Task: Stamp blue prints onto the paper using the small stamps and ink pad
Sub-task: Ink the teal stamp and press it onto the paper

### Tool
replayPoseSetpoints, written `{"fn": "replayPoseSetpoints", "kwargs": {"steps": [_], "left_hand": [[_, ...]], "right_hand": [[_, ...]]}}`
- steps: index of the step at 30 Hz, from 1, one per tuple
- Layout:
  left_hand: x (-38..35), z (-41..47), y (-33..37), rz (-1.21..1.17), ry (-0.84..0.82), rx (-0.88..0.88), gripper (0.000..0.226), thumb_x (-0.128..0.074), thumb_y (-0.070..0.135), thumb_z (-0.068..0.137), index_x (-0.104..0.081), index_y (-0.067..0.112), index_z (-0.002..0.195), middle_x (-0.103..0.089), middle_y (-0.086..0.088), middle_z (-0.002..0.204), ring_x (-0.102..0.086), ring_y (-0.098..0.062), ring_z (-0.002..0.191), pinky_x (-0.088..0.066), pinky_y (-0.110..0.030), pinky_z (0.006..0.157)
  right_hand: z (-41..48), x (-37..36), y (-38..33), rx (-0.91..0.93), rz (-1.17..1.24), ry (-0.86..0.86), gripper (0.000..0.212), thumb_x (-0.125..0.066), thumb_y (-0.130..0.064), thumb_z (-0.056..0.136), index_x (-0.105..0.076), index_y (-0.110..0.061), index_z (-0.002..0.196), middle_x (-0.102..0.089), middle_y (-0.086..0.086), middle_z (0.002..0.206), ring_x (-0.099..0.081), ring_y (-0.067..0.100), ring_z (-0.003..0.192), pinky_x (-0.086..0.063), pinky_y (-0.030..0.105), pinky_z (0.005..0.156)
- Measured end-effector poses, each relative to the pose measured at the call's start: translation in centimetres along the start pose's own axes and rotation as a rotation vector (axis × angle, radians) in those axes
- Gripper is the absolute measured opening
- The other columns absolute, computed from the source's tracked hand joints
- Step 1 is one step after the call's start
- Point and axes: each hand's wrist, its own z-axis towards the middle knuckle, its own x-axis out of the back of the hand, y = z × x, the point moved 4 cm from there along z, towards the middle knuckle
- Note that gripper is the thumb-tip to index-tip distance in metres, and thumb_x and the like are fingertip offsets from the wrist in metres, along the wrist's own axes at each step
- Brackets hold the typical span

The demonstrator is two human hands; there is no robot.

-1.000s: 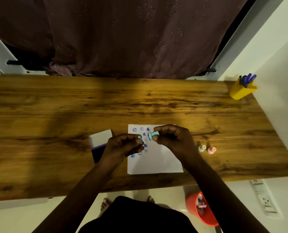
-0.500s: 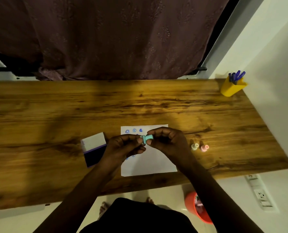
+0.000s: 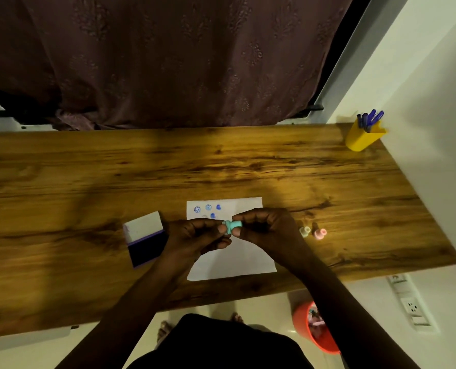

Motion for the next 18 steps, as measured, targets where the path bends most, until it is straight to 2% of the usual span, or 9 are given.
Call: {"fn": "replayPoseSetpoints", "kwargs": {"steps": [3,5,11,13,15,18], "left_hand": [[-0.4,0.0,0.1,0.003,-0.006,-0.003,0.025,-0.077,0.019,0.088,-0.08,0.016,0.112,-0.08,-0.011,0.114,-0.077,-0.035,0.1,-0.063,-0.033,0.079],[-0.7,0.1,0.2,0.015,-0.02,-0.011,0.025,-0.076,0.014,0.088,-0.08,0.018,0.112,-0.08,-0.009,0.115,-0.077,-0.036,0.102,-0.063,-0.034,0.08],[-1.4,0.4,0.4,0.056,-0.049,-0.035,0.031,-0.075,0.003,0.088,-0.083,0.029,0.103,-0.081,-0.004,0.113,-0.078,-0.03,0.102,-0.064,-0.042,0.086],[-1.6,0.5,0.2,0.051,-0.042,-0.031,0.029,-0.075,0.001,0.087,-0.084,0.025,0.102,-0.082,-0.006,0.11,-0.078,-0.031,0.1,-0.065,-0.04,0.084],[-1.9,0.6,0.0,0.056,-0.053,-0.03,0.025,-0.078,0.004,0.085,-0.081,0.013,0.108,-0.081,-0.009,0.109,-0.079,-0.032,0.097,-0.065,-0.036,0.08],[-2.5,0.8,-0.4,0.068,-0.069,-0.028,0.032,-0.082,0.013,0.078,-0.079,0.007,0.11,-0.081,-0.012,0.107,-0.079,-0.031,0.095,-0.063,-0.031,0.078]], "right_hand": [[-0.1,0.3,0.2,-0.028,-0.023,-0.015,0.027,-0.082,-0.005,0.083,-0.079,-0.006,0.11,-0.08,-0.003,0.101,-0.076,0.004,0.092,-0.058,0.015,0.077],[-0.3,0.5,0.5,-0.062,-0.02,-0.017,0.024,-0.081,-0.007,0.085,-0.079,-0.007,0.109,-0.081,-0.006,0.095,-0.076,0.005,0.084,-0.058,0.016,0.072],[-0.5,1.1,1.0,-0.139,0.061,-0.025,0.018,-0.077,-0.009,0.089,-0.079,-0.005,0.107,-0.08,0.009,0.09,-0.076,0.011,0.075,-0.06,0.02,0.068],[-0.6,1.2,1.0,-0.141,0.059,-0.024,0.017,-0.076,-0.013,0.091,-0.079,-0.004,0.105,-0.08,0.011,0.089,-0.077,0.015,0.076,-0.061,0.022,0.068],[-0.7,1.5,1.0,-0.124,0.031,-0.01,0.017,-0.075,-0.017,0.091,-0.08,-0.006,0.103,-0.08,0.01,0.086,-0.077,0.02,0.078,-0.062,0.024,0.069],[-0.9,2.2,1.0,-0.097,0.018,-0.007,0.016,-0.075,-0.017,0.091,-0.08,-0.007,0.103,-0.08,0.009,0.089,-0.077,0.019,0.08,-0.062,0.025,0.071]]}}
